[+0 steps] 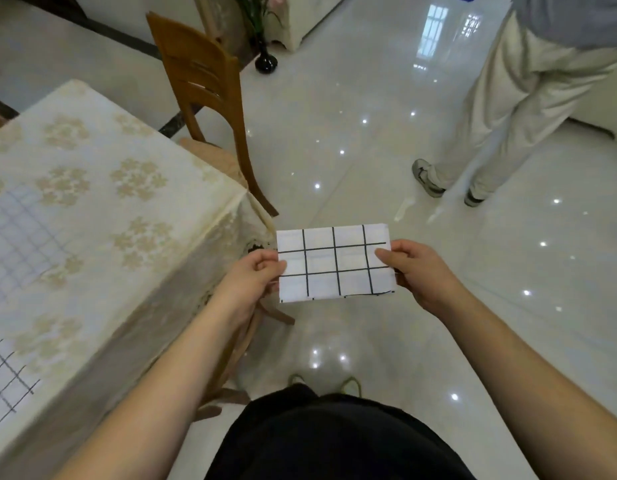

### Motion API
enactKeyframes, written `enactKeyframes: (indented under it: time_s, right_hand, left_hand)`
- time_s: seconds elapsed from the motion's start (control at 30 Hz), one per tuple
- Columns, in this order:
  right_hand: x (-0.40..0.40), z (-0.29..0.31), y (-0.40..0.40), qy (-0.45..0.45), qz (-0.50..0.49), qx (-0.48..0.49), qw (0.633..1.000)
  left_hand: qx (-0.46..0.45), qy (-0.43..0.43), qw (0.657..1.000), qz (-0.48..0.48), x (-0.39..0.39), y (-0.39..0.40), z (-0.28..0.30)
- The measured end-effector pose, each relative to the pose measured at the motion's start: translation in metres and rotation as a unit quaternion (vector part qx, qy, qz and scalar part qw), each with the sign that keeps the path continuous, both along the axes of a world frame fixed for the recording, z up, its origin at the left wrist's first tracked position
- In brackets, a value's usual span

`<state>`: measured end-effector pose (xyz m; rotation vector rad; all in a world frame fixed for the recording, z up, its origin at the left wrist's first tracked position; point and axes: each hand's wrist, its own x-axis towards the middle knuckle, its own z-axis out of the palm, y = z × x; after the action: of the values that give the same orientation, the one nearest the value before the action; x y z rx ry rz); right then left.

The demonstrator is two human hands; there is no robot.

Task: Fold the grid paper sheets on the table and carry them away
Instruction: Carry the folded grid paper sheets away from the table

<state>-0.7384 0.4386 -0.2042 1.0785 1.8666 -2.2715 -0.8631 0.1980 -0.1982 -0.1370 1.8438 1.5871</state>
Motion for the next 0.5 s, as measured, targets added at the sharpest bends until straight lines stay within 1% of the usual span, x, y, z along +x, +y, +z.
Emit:
enactKeyframes:
  time_s: [0.13,0.23,0.5]
  right_hand:
    - [-0.008,-0.004,0.015,-0.005,-0.014,-0.004,1.0]
    - [-0.023,-0.007,0.027,-0.011,-0.023,-0.007,1.0]
    - [-0.092,-0.007,0.063,-0.03,-0.007,0.011,0.999]
  left_hand:
    - [0.017,-0.009,1.0,-0.02,-0.017,0.022,-0.001]
    - [0.014,-0.016,1.0,-0.02,-0.034,0.039,-0.006]
    - [-0.001,-0.024,1.0,-0.001,-0.098,0.073,-0.027]
